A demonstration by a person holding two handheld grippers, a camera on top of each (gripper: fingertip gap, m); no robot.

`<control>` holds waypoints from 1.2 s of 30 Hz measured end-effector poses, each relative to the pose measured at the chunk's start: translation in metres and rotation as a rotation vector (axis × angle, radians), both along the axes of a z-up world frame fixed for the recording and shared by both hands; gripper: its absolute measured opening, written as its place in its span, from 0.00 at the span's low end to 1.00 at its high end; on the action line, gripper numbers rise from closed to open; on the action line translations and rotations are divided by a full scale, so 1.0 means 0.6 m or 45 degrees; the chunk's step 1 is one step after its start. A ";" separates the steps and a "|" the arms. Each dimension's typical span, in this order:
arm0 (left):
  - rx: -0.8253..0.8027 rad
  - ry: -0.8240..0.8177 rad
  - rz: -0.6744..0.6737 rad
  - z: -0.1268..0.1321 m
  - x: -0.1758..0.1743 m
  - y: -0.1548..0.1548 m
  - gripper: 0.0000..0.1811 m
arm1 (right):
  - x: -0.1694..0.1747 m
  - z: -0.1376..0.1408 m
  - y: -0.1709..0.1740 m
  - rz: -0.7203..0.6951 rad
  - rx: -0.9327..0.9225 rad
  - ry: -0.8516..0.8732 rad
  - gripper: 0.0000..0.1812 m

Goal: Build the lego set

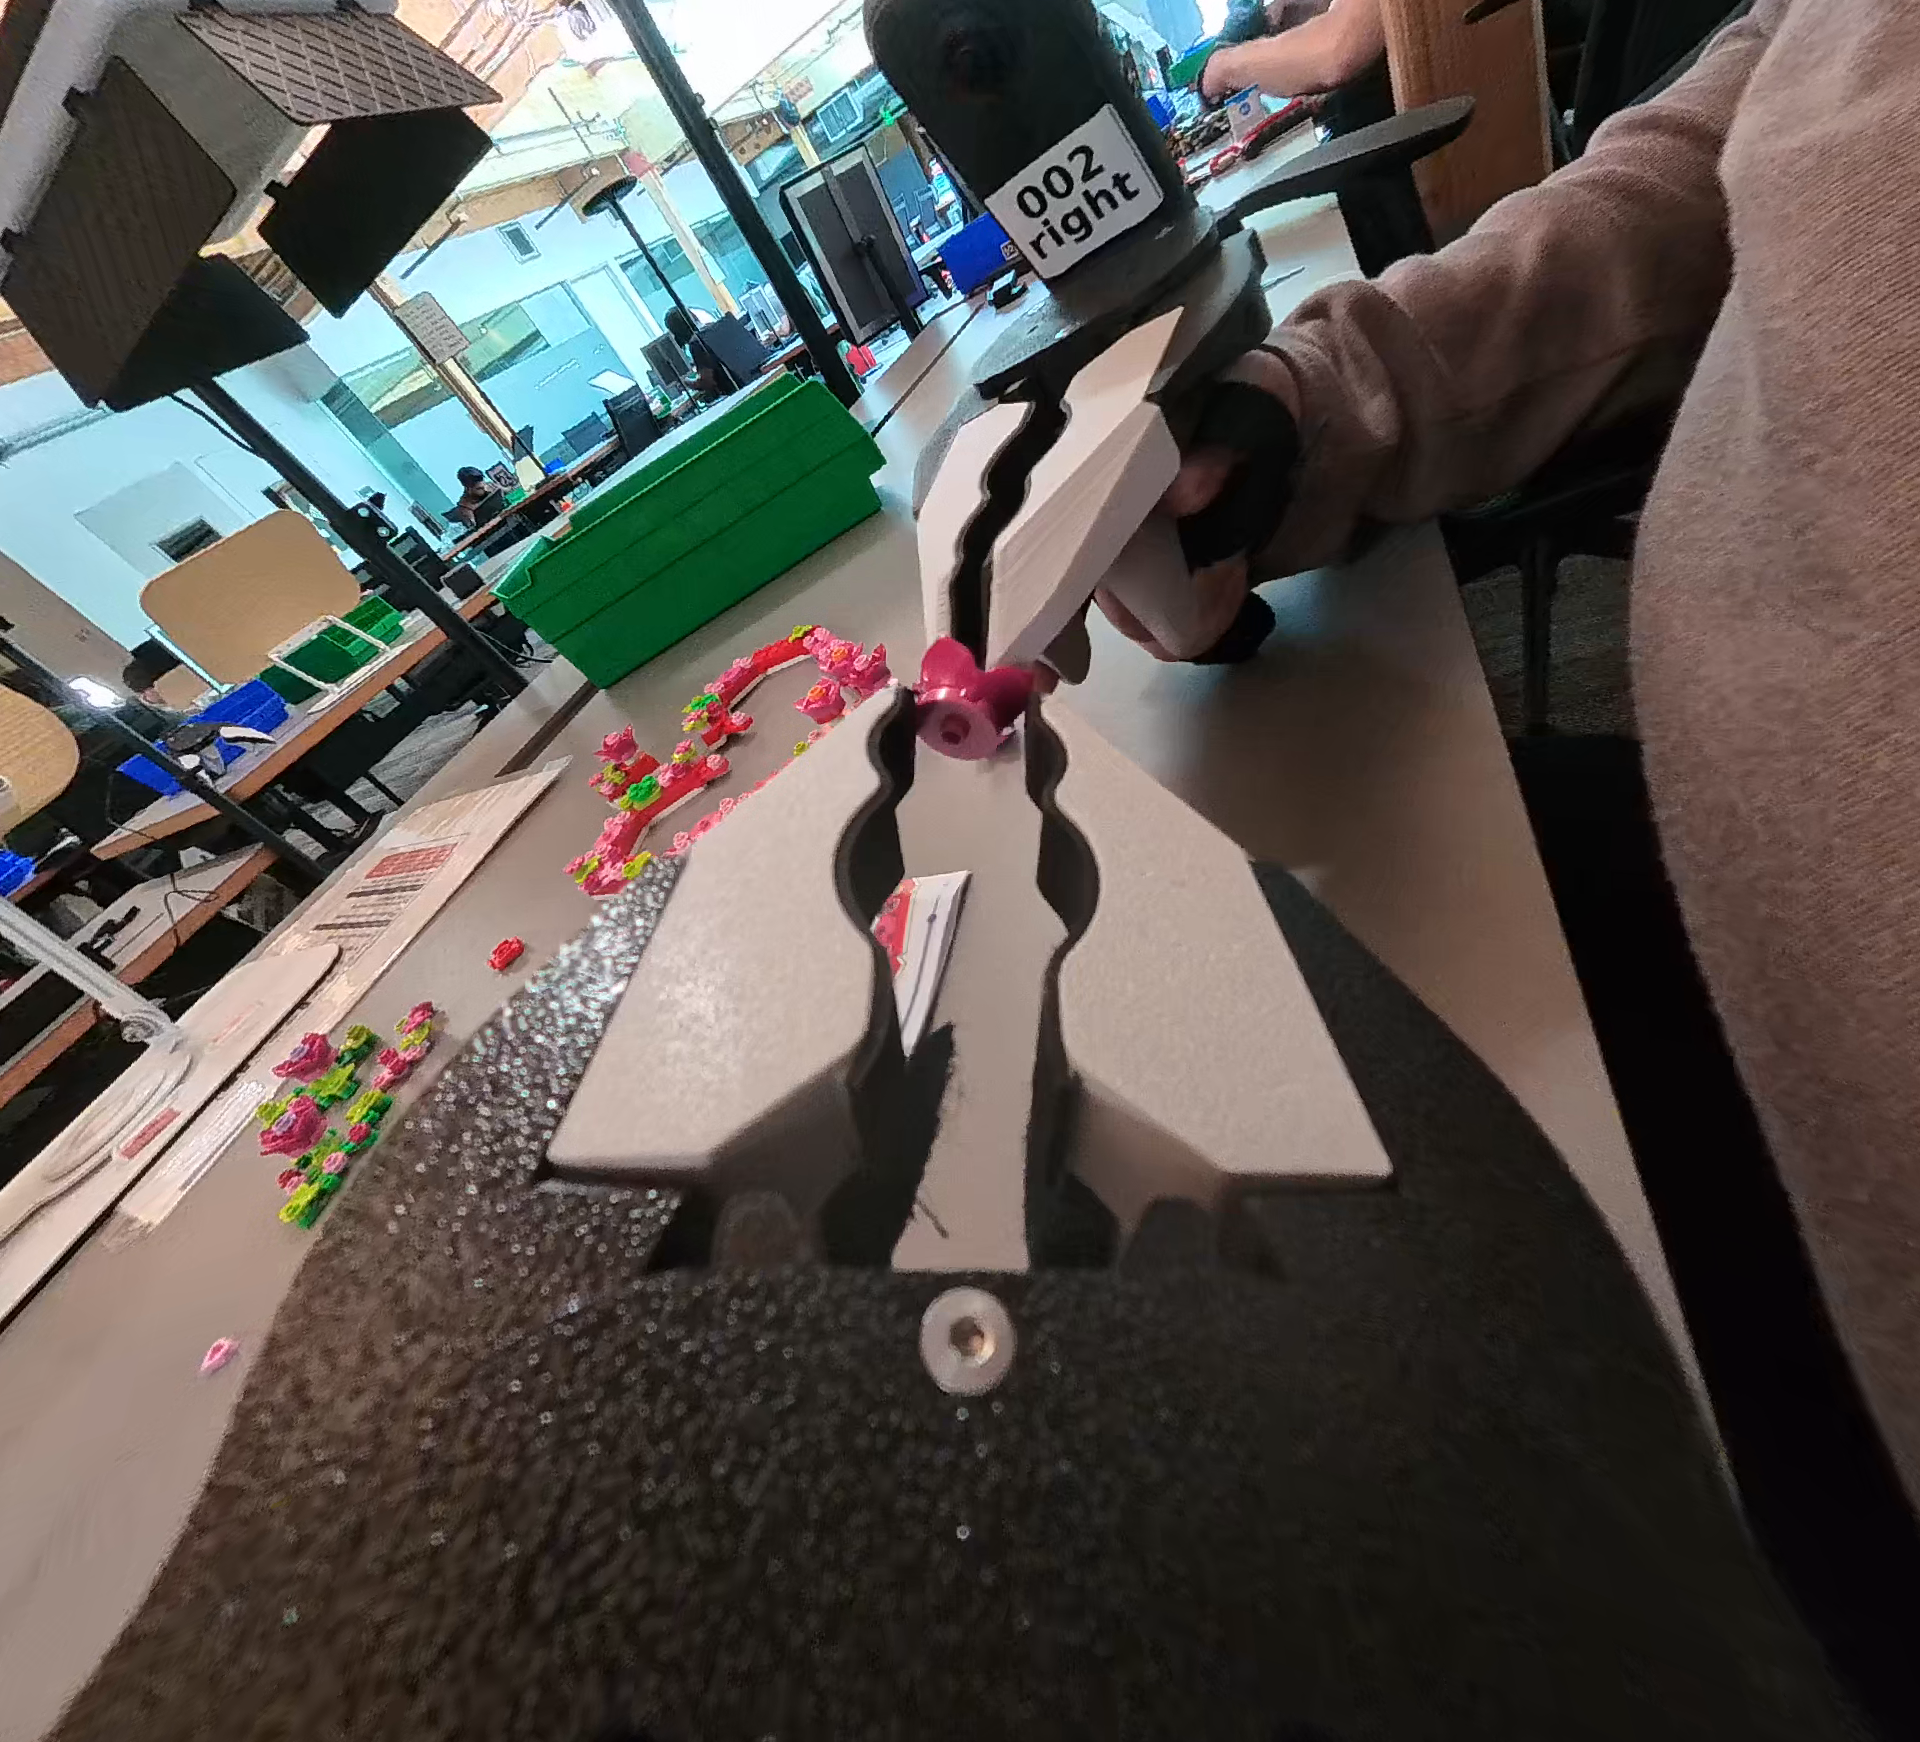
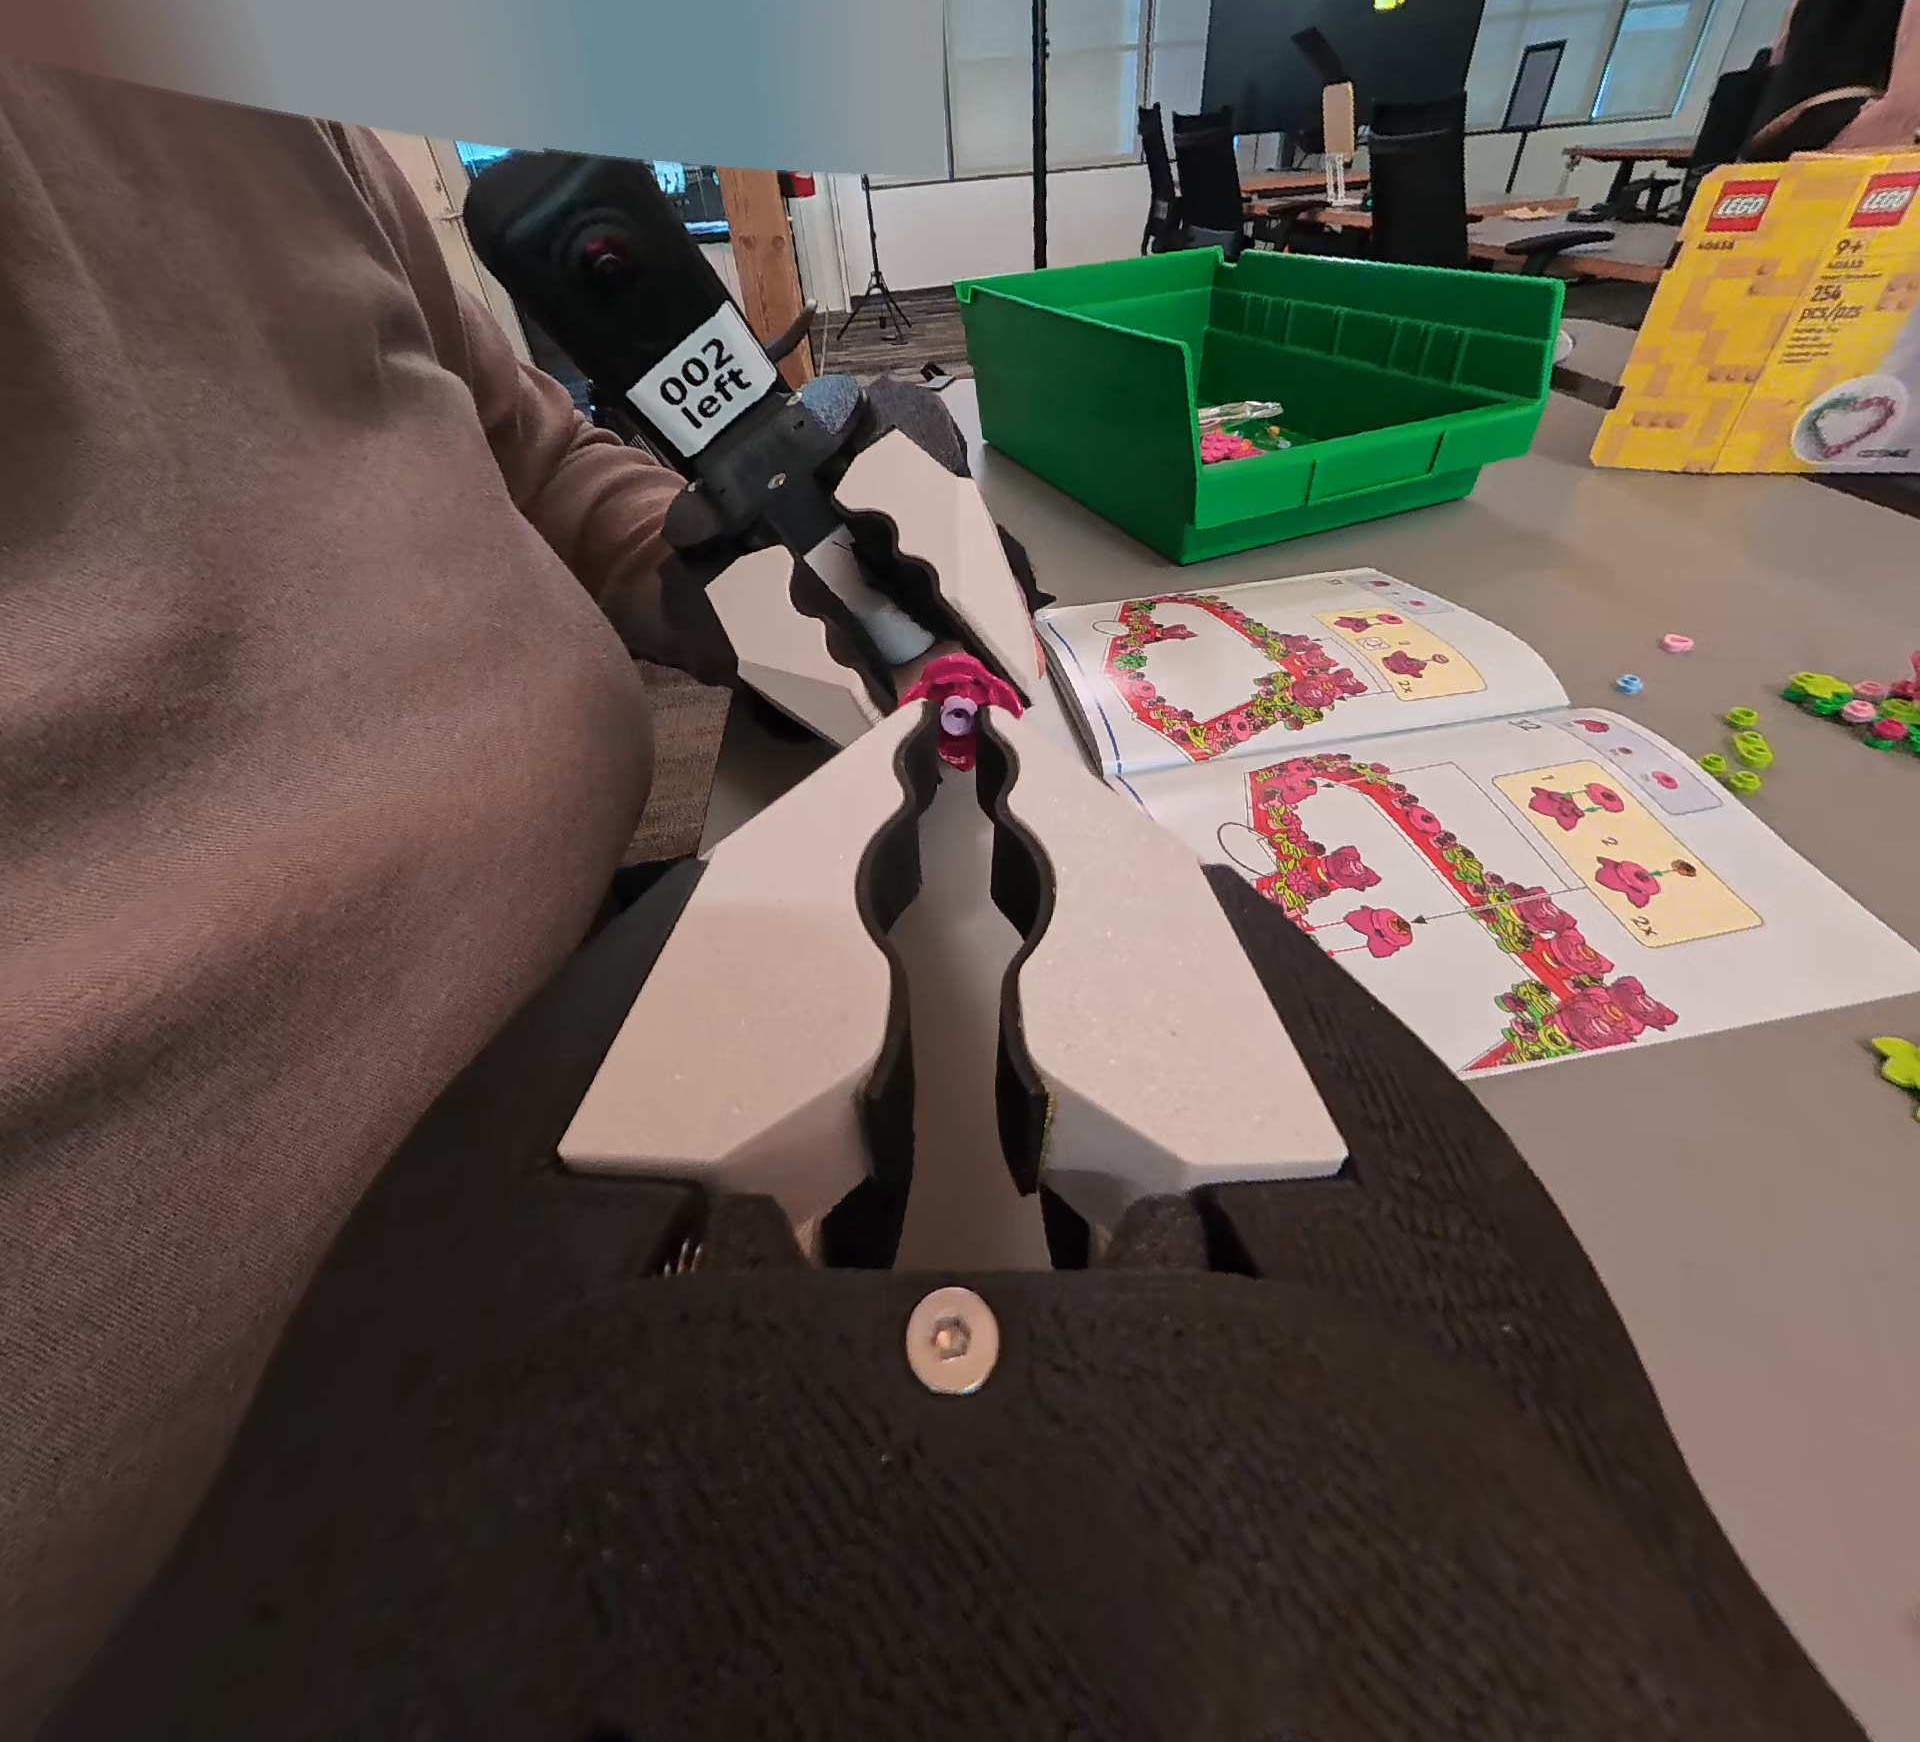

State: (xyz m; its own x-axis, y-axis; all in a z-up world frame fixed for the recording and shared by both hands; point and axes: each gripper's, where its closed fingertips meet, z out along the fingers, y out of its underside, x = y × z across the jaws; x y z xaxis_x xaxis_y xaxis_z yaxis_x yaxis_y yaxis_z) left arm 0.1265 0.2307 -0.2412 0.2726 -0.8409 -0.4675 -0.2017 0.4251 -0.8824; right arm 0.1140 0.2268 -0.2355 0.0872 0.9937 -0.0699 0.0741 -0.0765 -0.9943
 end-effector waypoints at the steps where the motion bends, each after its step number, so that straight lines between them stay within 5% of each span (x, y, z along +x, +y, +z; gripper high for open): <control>1: -0.012 -0.003 -0.011 0.000 0.000 -0.001 0.10 | 0.000 0.000 -0.001 0.005 -0.002 -0.002 0.02; 4: -0.088 -0.018 -0.078 -0.001 0.002 -0.009 0.11 | 0.002 -0.002 -0.006 0.049 -0.025 -0.007 0.02; 8: -0.162 -0.011 -0.181 -0.003 0.004 -0.023 0.25 | 0.001 -0.007 -0.019 0.110 -0.004 -0.039 0.02; 12: -0.108 -0.008 -0.207 -0.002 0.005 -0.033 0.11 | -0.002 -0.011 -0.025 0.133 0.007 -0.065 0.02; 25: -0.025 0.117 -0.195 -0.021 -0.004 -0.027 0.10 | 0.020 -0.029 -0.026 0.151 0.094 -0.180 0.00; 29: -0.090 0.054 -0.152 -0.009 -0.014 -0.006 0.10 | 0.047 -0.043 -0.011 0.129 0.022 -0.283 0.00; 36: 0.092 0.085 -0.018 -0.010 -0.004 0.004 0.10 | 0.006 -0.025 -0.002 0.049 -0.187 -0.150 0.04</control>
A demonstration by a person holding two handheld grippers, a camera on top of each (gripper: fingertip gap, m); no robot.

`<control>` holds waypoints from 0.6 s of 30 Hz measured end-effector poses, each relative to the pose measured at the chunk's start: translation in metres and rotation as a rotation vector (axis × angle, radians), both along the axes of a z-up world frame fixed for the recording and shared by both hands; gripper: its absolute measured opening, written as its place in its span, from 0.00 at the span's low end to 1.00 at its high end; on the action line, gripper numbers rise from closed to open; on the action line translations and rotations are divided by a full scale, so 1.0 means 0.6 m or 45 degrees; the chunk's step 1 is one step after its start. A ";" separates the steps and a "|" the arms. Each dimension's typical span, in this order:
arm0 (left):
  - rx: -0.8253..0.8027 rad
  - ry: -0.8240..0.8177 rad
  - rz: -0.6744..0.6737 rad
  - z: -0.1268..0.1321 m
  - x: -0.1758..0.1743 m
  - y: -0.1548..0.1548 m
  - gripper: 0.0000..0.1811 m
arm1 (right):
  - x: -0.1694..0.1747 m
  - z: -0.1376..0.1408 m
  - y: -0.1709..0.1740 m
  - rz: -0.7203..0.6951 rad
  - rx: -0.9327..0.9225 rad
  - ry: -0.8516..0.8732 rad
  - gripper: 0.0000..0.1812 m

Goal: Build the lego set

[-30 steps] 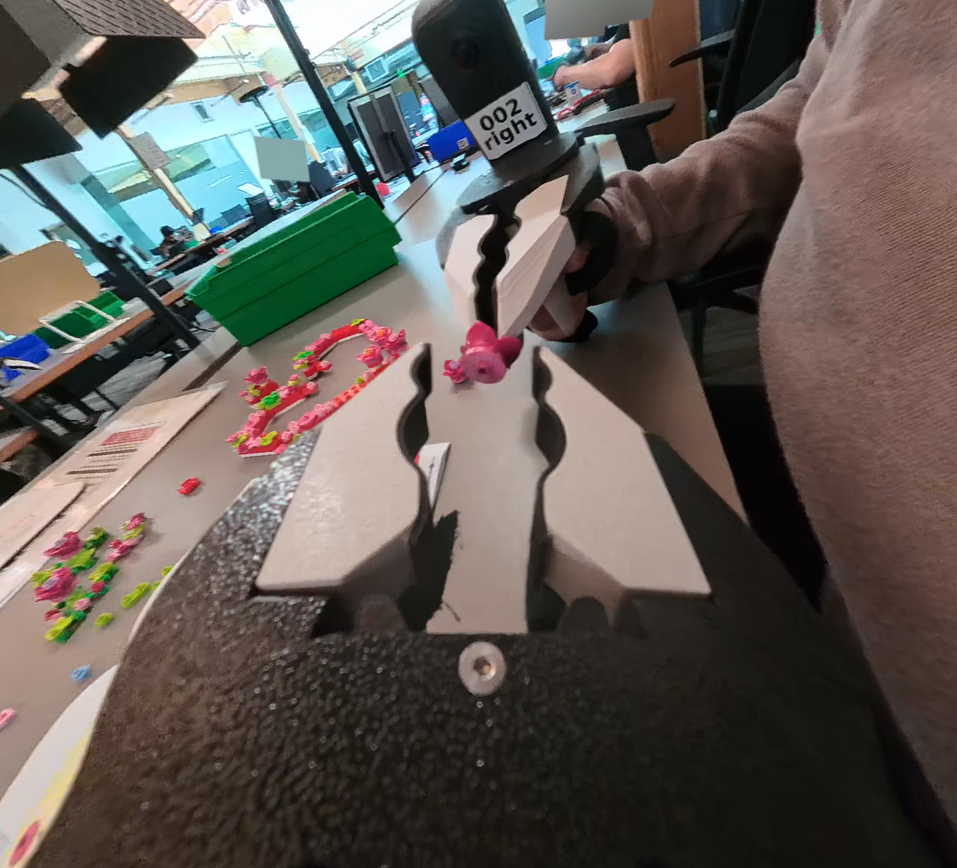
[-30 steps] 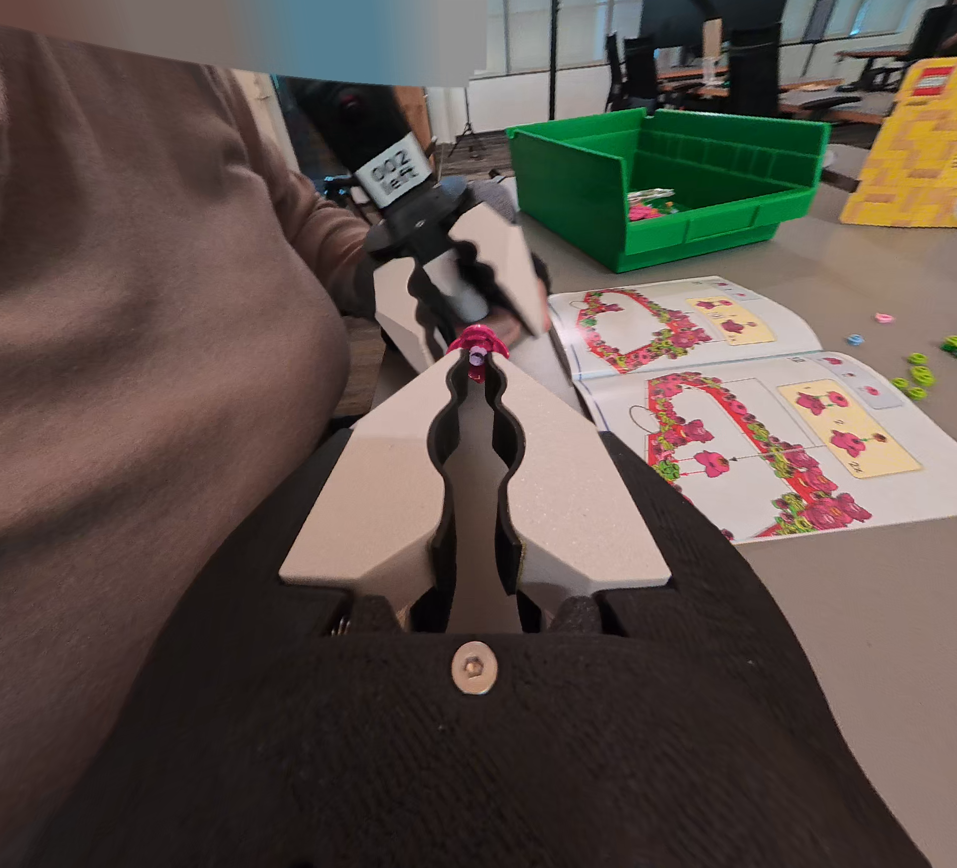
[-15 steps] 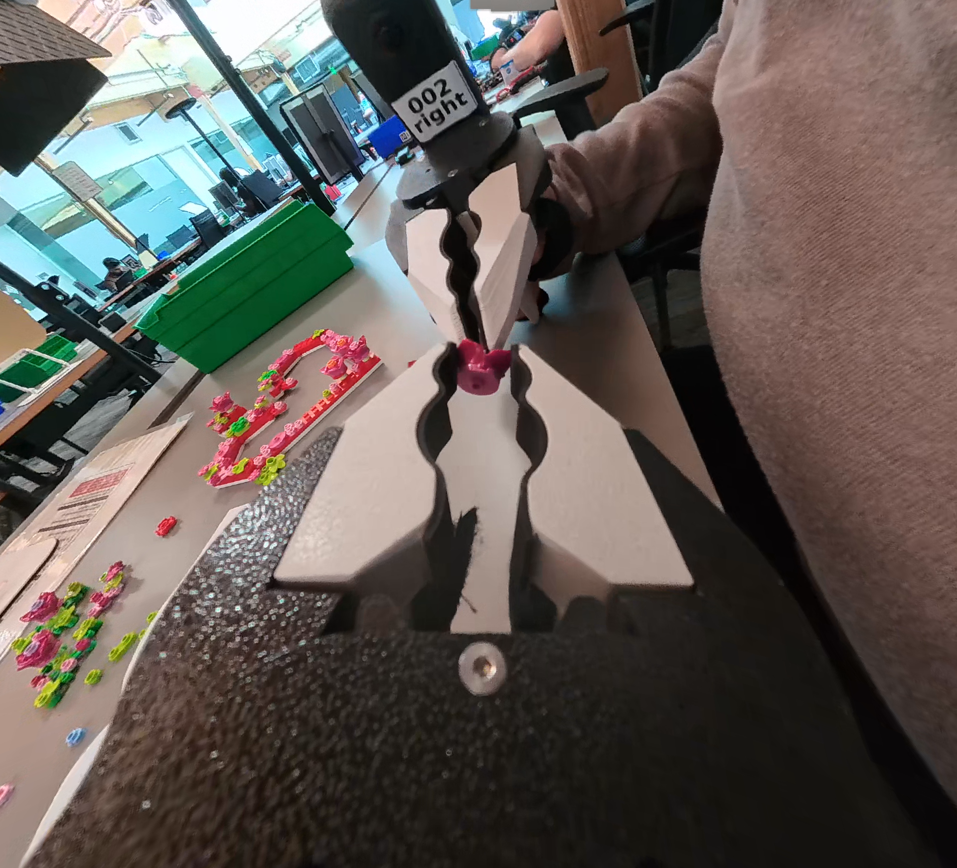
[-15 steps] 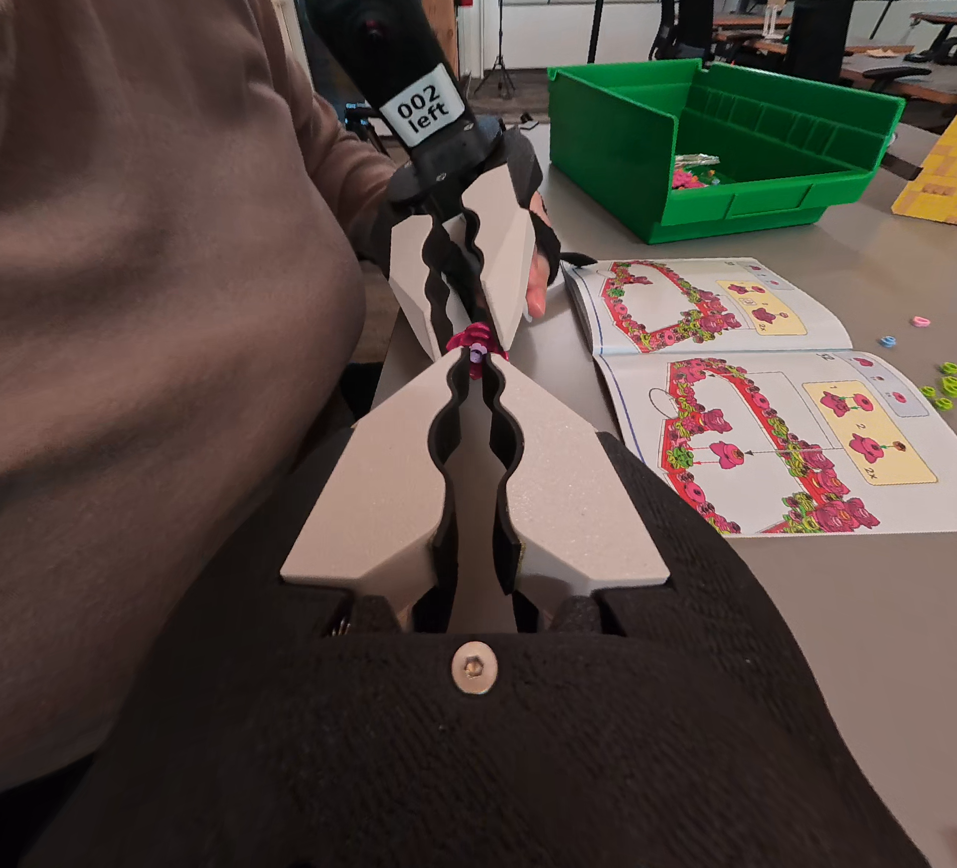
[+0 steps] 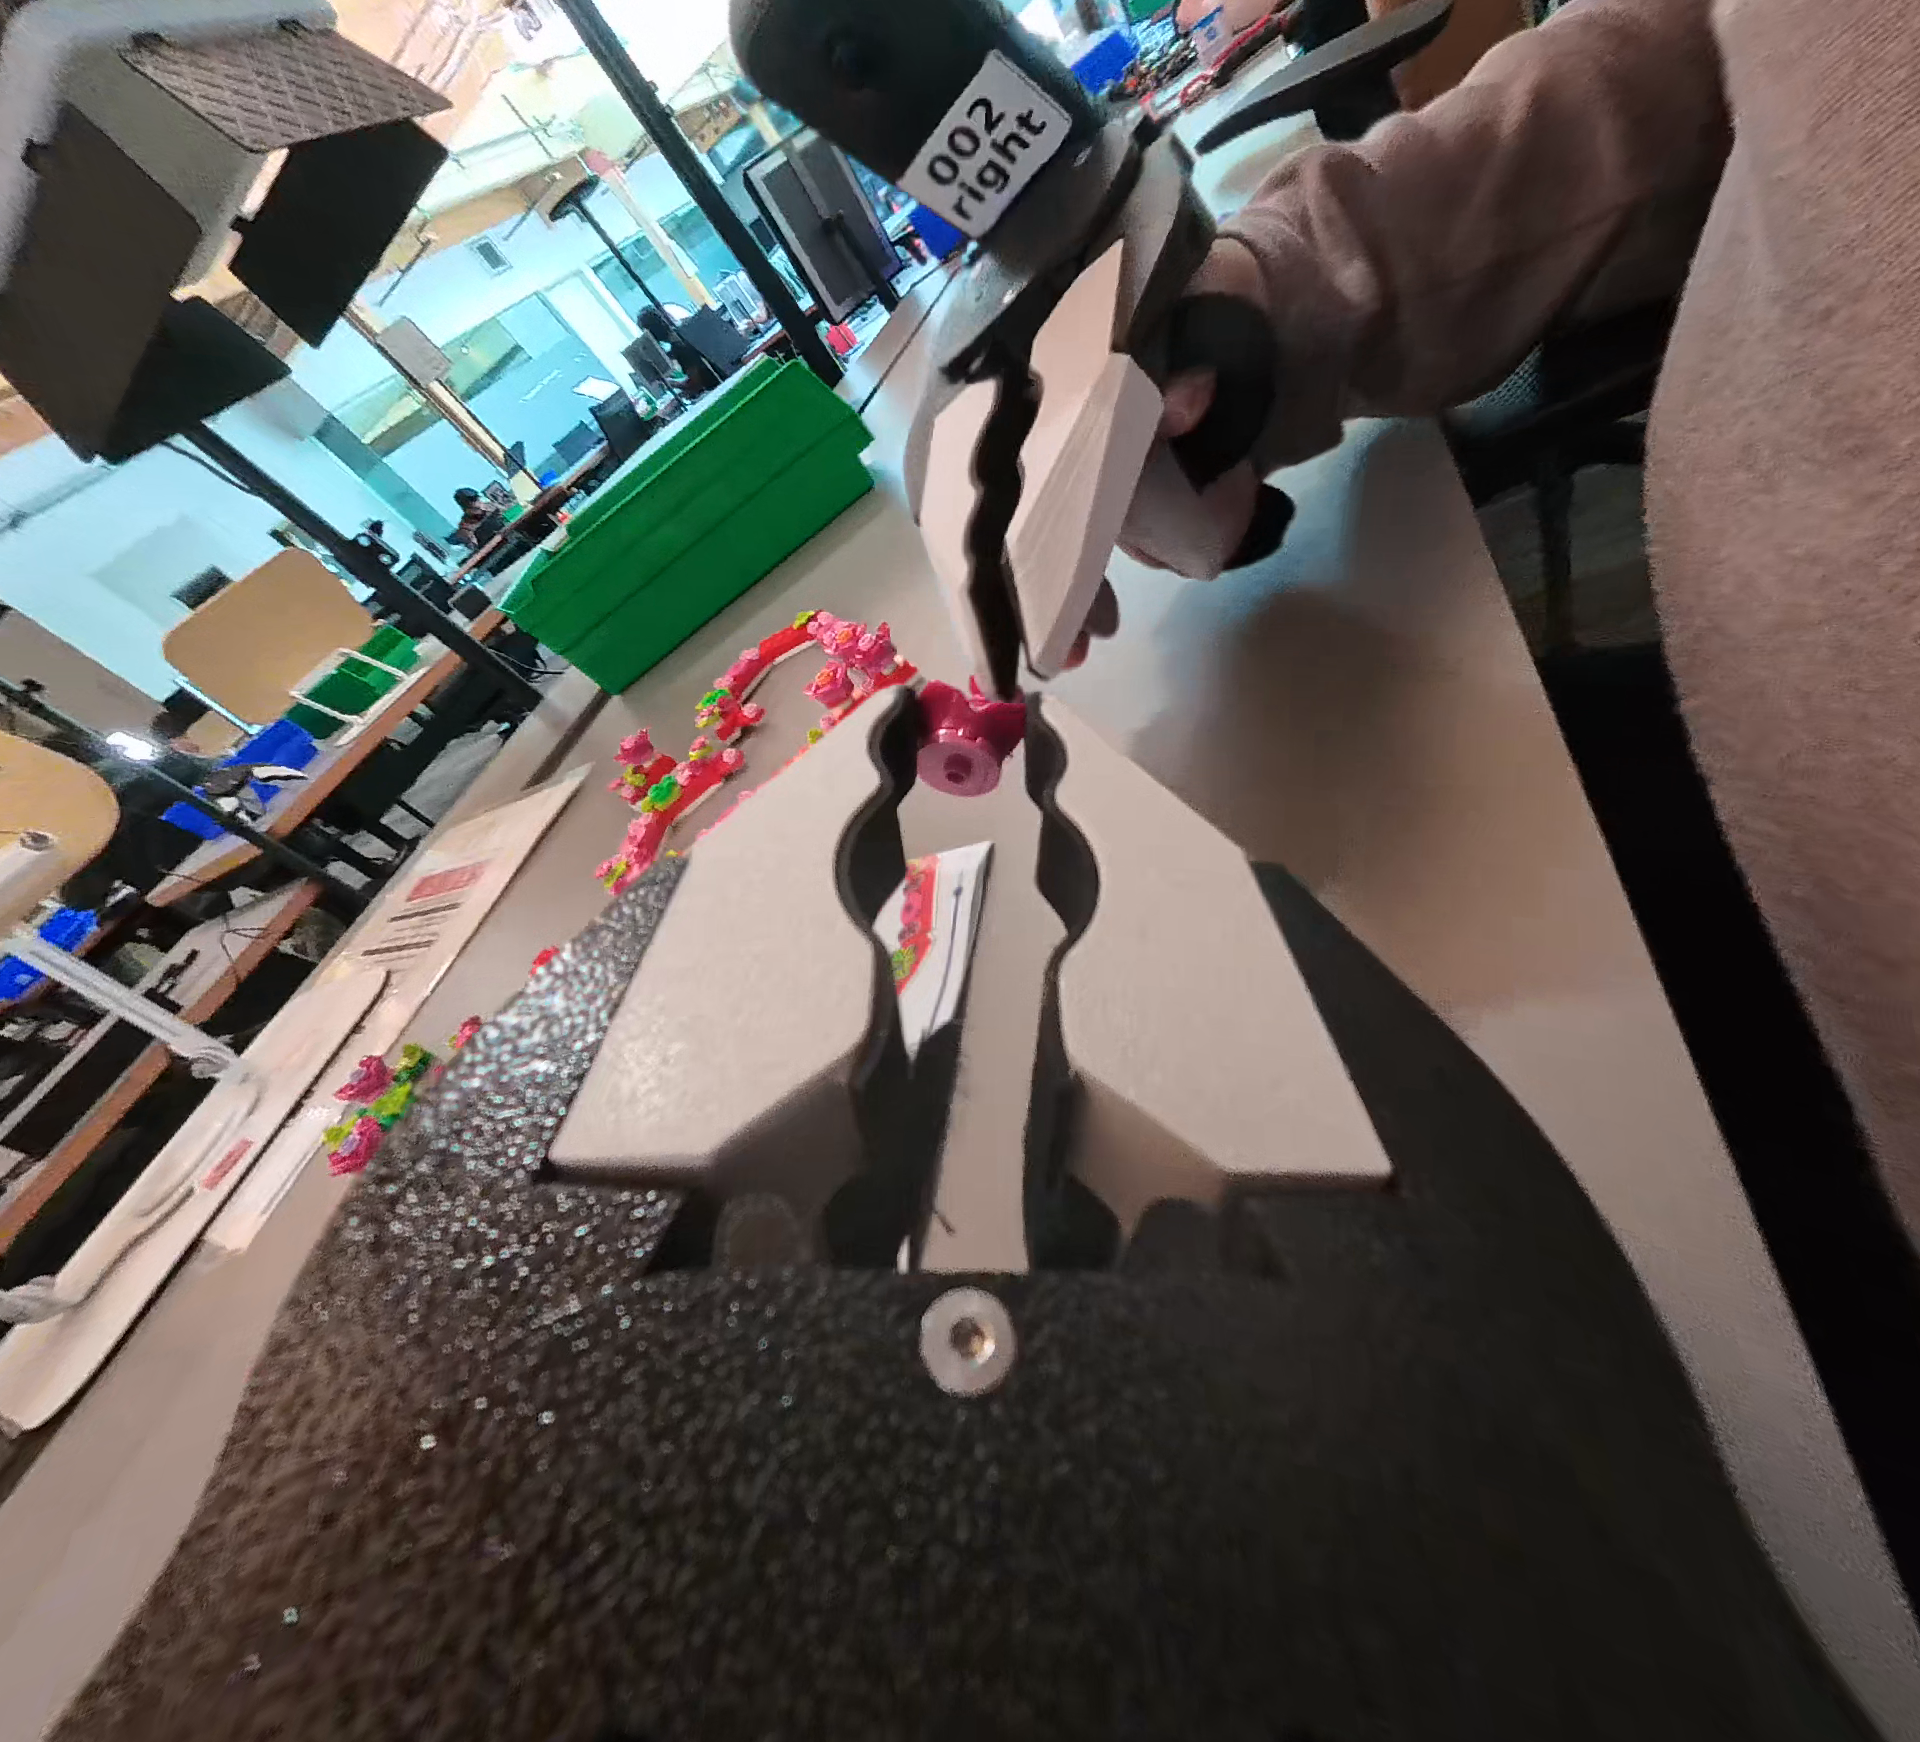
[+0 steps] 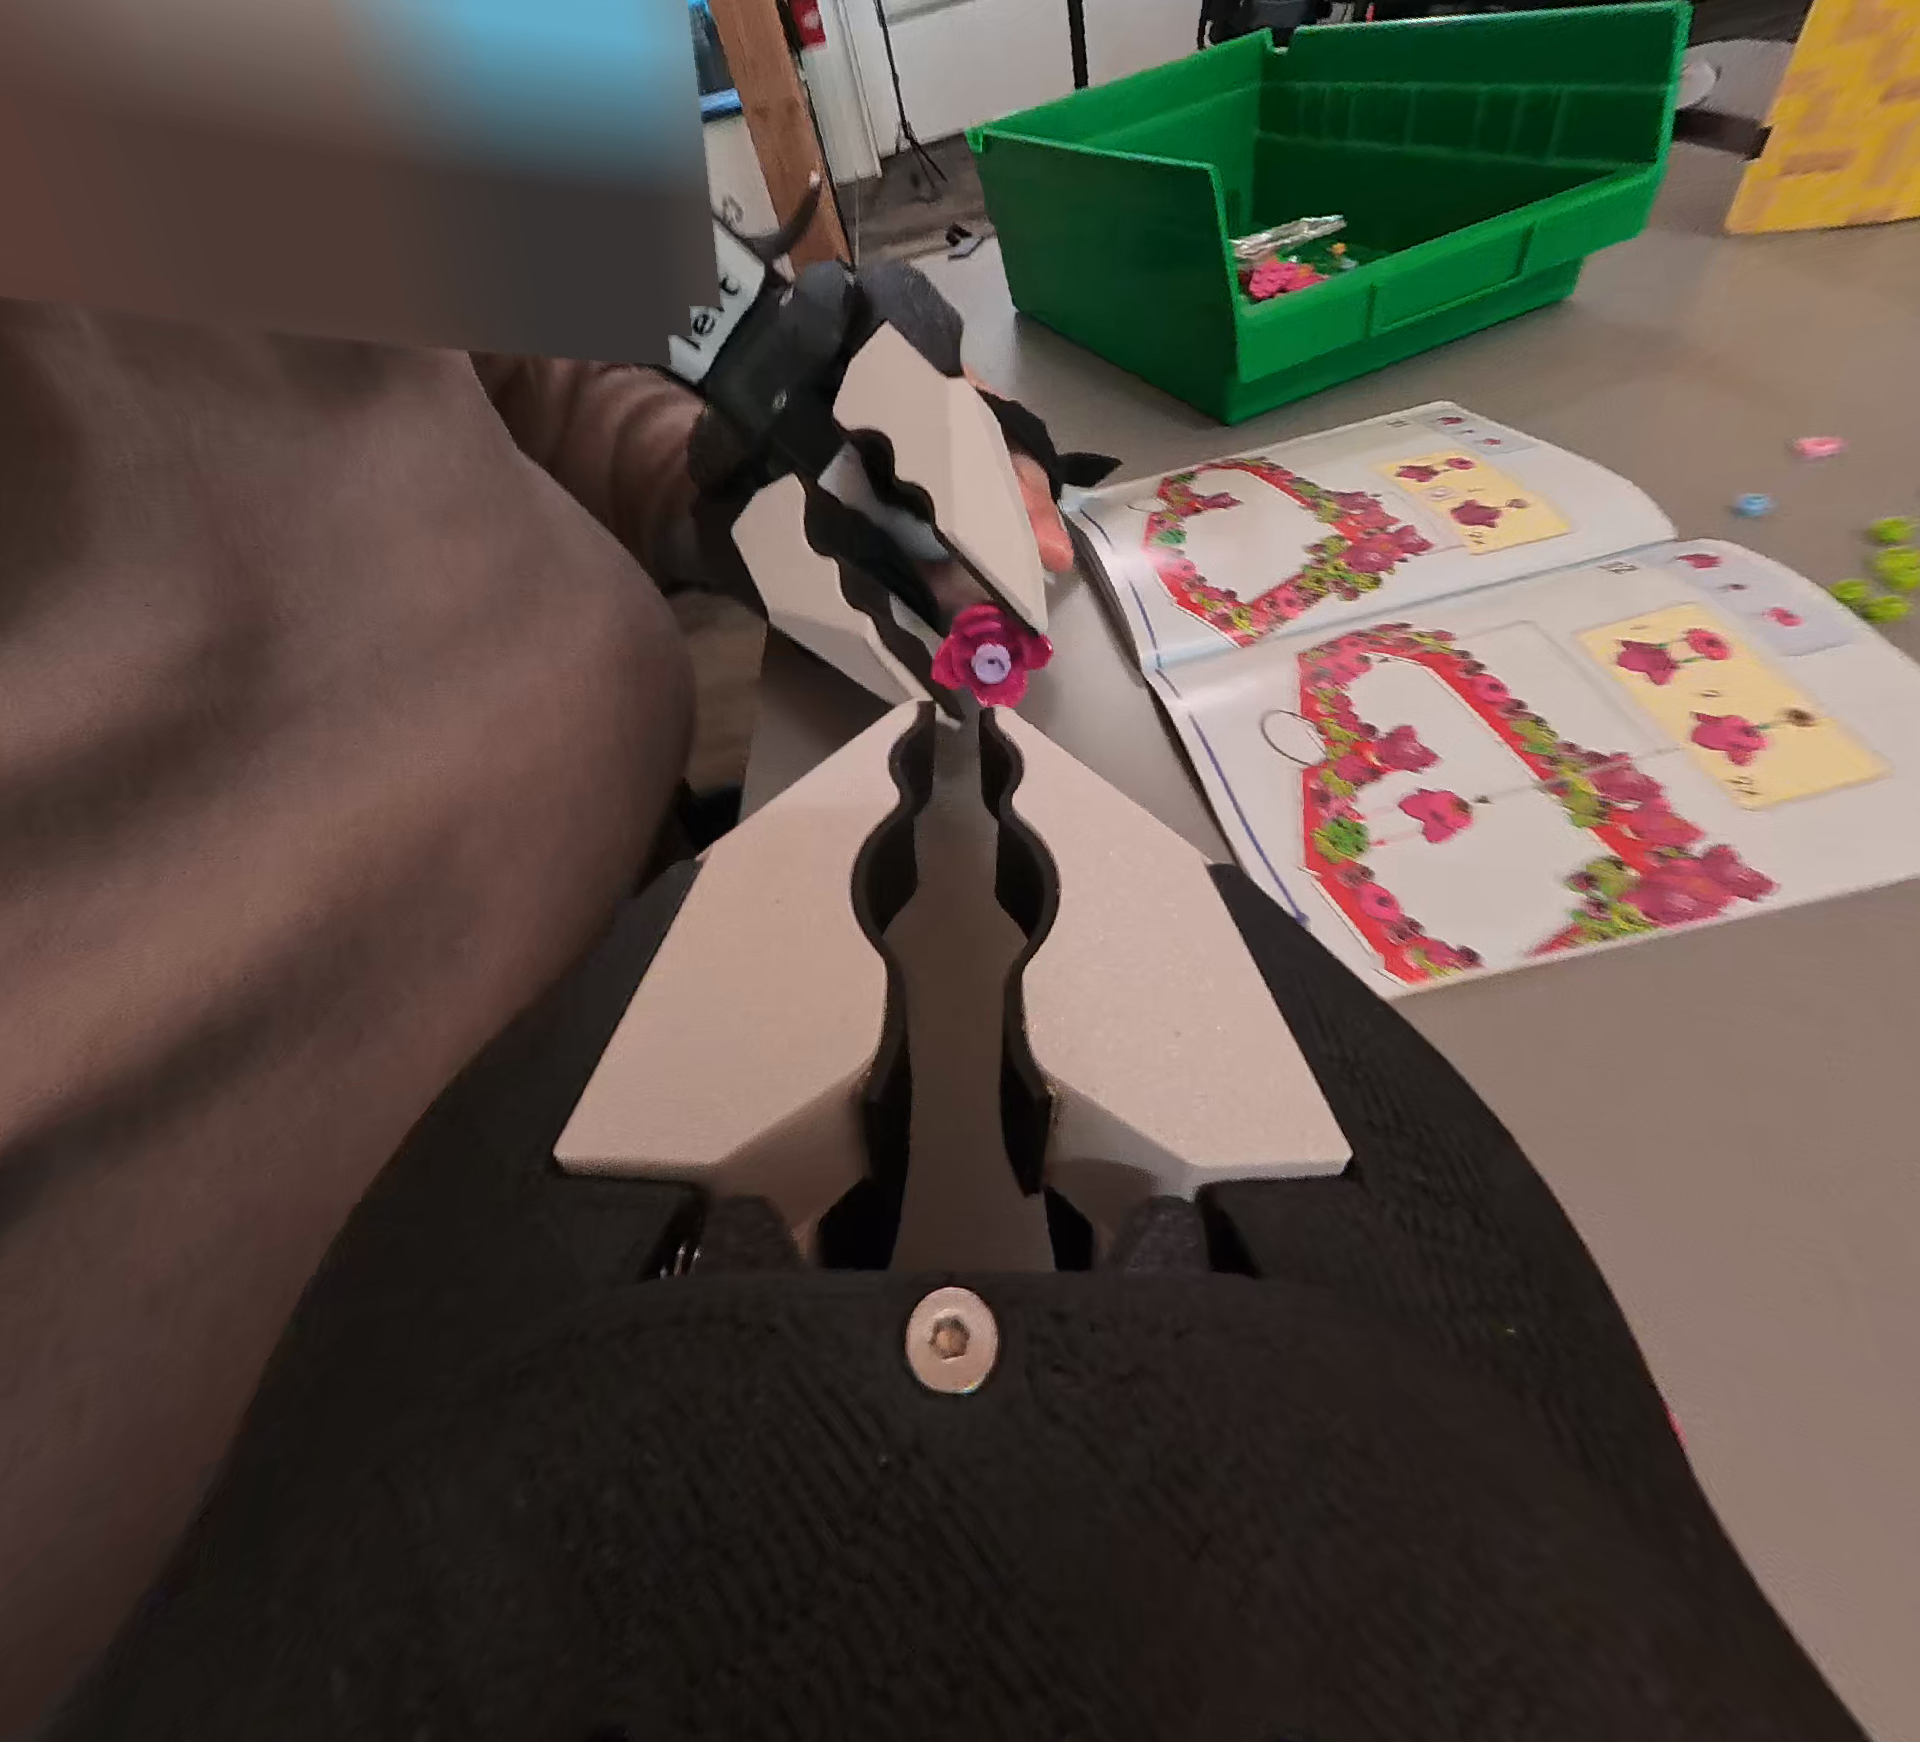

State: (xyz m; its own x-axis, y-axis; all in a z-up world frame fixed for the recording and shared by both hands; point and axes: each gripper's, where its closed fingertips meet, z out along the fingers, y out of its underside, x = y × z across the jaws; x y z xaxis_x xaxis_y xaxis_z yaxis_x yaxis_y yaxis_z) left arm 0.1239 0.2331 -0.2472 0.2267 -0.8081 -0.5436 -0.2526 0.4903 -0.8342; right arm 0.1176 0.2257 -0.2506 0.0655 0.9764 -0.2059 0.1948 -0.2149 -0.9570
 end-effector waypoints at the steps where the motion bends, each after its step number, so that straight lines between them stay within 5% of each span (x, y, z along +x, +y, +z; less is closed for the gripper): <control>1: 0.009 0.001 -0.005 0.000 0.001 -0.002 0.10 | -0.005 0.001 0.001 -0.014 -0.012 0.013 0.04; 18: 0.075 0.004 -0.019 0.003 0.003 -0.010 0.10 | -0.016 0.006 0.004 -0.006 -0.268 0.145 0.03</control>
